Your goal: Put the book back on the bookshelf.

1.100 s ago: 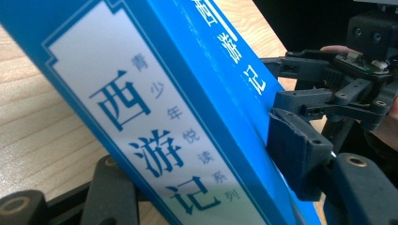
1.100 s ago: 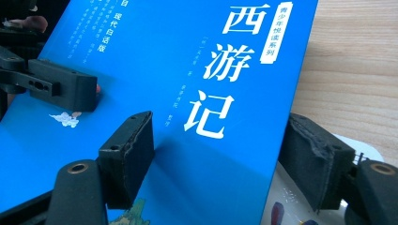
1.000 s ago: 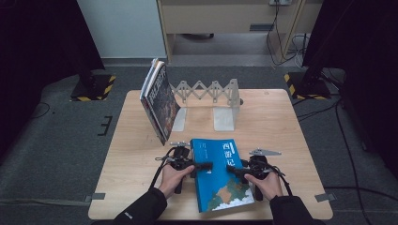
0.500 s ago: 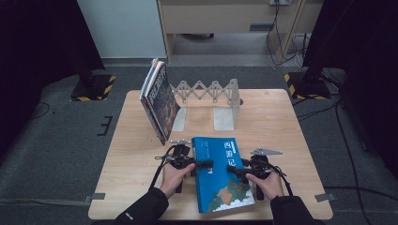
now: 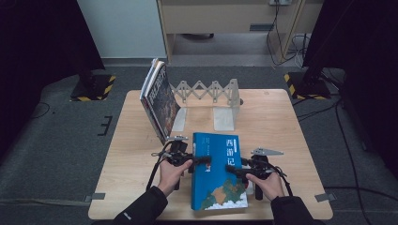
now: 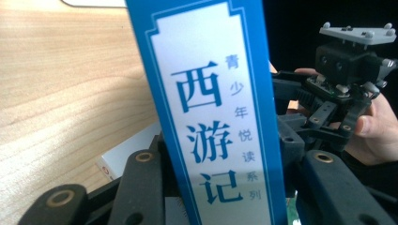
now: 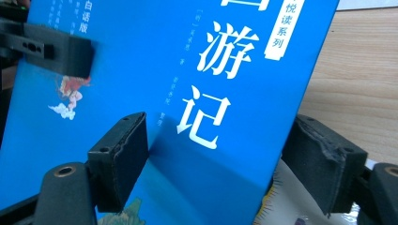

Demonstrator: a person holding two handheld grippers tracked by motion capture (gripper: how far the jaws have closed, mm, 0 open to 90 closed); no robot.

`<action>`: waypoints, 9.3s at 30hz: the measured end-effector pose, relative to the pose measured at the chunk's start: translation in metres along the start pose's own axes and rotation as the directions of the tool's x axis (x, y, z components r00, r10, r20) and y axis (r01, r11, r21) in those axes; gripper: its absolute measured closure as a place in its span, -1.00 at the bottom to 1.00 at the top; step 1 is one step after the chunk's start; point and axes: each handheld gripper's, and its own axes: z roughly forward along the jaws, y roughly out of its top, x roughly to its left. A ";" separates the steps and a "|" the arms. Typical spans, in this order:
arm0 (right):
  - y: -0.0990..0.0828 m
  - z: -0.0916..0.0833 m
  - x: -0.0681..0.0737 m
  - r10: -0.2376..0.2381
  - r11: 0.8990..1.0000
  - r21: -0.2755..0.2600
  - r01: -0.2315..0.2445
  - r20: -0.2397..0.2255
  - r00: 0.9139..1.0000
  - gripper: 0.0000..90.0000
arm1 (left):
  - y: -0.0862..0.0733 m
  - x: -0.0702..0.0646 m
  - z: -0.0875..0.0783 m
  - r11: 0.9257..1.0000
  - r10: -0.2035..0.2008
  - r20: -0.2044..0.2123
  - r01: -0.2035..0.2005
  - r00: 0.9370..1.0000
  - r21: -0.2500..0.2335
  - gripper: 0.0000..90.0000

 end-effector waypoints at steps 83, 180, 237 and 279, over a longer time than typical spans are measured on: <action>-0.007 -0.047 -0.088 -0.197 0.977 0.171 0.127 0.504 0.841 -0.86 | 0.149 -0.023 -0.070 0.896 0.112 -0.466 -0.292 0.878 -0.334 0.37; -0.007 -0.047 -0.087 -0.197 0.977 0.173 0.125 0.500 0.843 -0.88 | 0.045 -0.014 -0.039 0.902 0.180 -0.565 -0.364 0.805 -0.233 0.31; -0.007 -0.046 -0.088 -0.205 0.975 0.176 0.133 0.497 0.843 -0.90 | 0.117 -0.004 -0.003 0.818 0.064 -0.636 -0.405 0.769 -0.408 0.33; -0.007 -0.046 -0.087 -0.202 0.976 0.176 0.131 0.493 0.846 -0.91 | 0.117 -0.004 0.014 0.806 0.090 -0.647 -0.437 0.757 -0.399 0.30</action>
